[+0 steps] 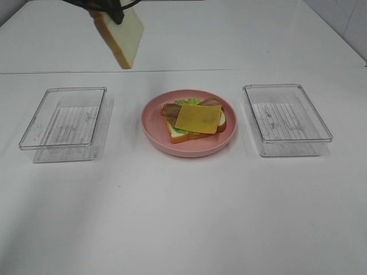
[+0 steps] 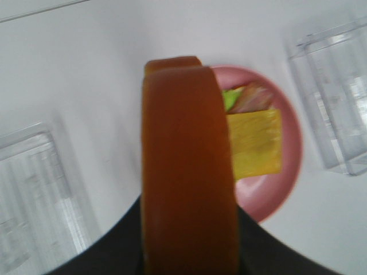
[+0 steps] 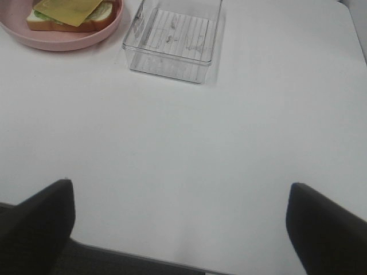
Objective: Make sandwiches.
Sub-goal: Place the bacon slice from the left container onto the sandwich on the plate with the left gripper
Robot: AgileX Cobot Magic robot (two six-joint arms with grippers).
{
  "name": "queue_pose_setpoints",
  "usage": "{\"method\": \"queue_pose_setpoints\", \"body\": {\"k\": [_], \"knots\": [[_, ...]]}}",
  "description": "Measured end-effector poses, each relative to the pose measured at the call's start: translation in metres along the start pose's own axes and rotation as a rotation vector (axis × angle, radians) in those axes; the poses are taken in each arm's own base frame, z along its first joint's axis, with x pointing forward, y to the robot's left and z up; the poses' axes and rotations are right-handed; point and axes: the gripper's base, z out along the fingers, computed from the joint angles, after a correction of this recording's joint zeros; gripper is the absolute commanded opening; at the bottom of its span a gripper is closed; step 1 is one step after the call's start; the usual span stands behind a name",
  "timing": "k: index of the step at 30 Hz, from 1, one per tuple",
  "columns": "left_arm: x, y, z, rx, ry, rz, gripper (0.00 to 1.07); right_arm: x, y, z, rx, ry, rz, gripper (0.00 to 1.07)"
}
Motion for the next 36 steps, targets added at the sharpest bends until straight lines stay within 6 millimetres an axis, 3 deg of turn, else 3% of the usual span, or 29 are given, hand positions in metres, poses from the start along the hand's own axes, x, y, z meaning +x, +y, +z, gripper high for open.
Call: {"method": "queue_pose_setpoints", "body": {"k": [8,11,12,14,15,17,18,24,25,36], "knots": [[-0.005,-0.021,0.023,0.29,-0.045,-0.023,0.0,0.0,0.0,0.0,0.0,0.0,0.0,0.97],[-0.003,-0.024,0.041,0.369,-0.019,-0.034,0.0,0.0,0.0,0.0,0.0,0.0,0.0,0.97],[0.0,-0.024,0.057,0.409,0.004,-0.047,0.0,0.0,0.0,0.0,0.0,0.0,0.0,0.97],[0.001,-0.023,0.064,0.422,0.015,-0.052,0.0,0.0,0.0,0.0,0.0,0.0,0.0,0.97],[0.004,-0.022,0.079,0.449,0.039,-0.064,0.0,0.0,0.0,0.0,0.0,0.0,0.0,0.97],[0.006,-0.022,0.085,0.458,0.048,-0.07,0.0,0.0,0.0,0.0,0.0,0.0,0.0,0.97],[0.01,-0.02,0.099,0.474,0.072,-0.09,0.0,0.0,0.0,0.0,0.0,0.0,0.0,0.97],[0.02,-0.014,0.129,0.491,0.13,-0.132,0.0,0.0,0.0,0.0,0.0,0.0,0.0,0.97],[0.025,-0.012,0.142,0.491,0.155,-0.146,0.0,0.0,-0.001,0.0,0.006,0.0,-0.002,0.97],[0.044,0.0,0.185,0.477,0.228,-0.191,0.0,0.0,0.0,0.0,0.0,0.0,0.0,0.97]]}}
